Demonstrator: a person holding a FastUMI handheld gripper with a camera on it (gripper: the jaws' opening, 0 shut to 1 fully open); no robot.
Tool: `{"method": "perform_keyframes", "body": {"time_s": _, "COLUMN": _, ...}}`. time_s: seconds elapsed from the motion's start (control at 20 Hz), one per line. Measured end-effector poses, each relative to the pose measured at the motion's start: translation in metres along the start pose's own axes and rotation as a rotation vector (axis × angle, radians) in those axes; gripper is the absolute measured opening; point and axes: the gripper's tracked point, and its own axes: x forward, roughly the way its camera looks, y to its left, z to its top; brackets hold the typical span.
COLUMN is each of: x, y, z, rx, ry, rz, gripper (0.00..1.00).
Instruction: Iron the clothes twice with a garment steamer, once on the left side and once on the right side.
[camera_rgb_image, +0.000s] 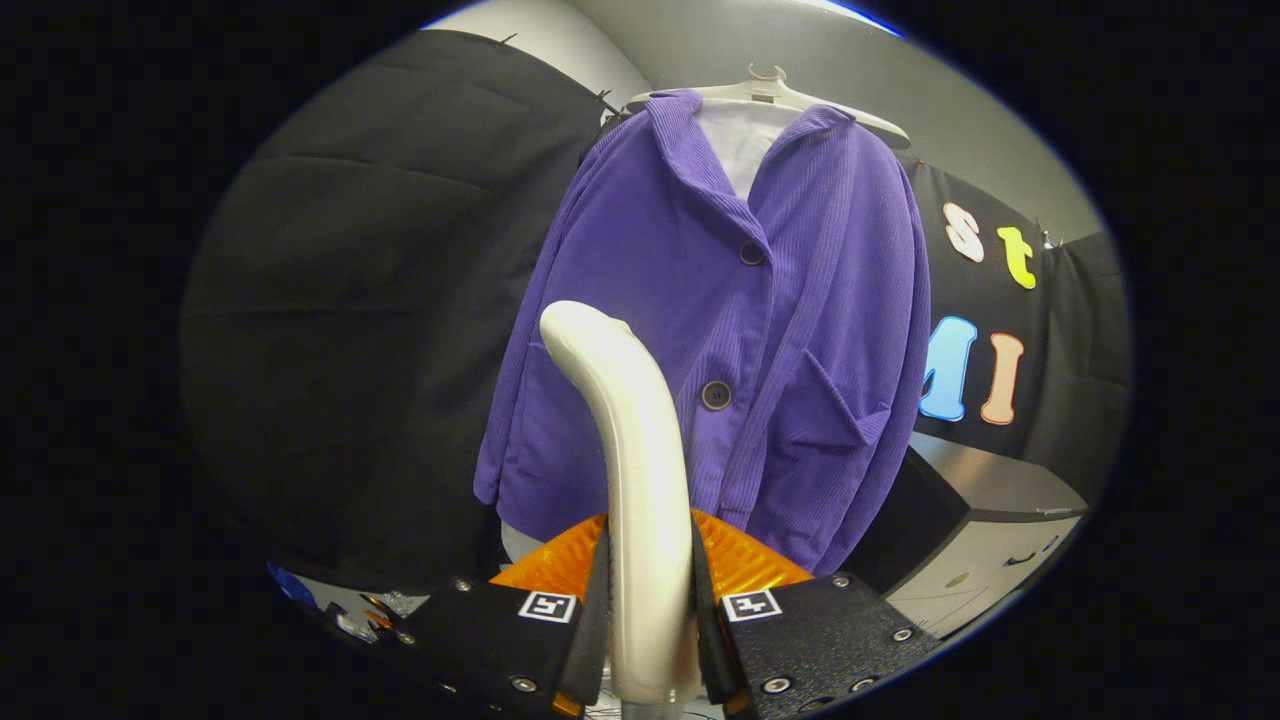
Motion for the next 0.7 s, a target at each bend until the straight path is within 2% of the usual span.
{"method": "perform_keyframes", "body": {"time_s": 0.35, "x": -0.006, "y": 0.011, "z": -0.054, "rx": 0.016, "ry": 0.063, "rz": 0.023, "gripper": 0.39}}
{"method": "perform_keyframes", "body": {"time_s": 0.7, "x": -0.013, "y": 0.037, "z": -0.126, "rx": -0.012, "ry": 0.195, "rz": 0.084, "gripper": 0.39}}
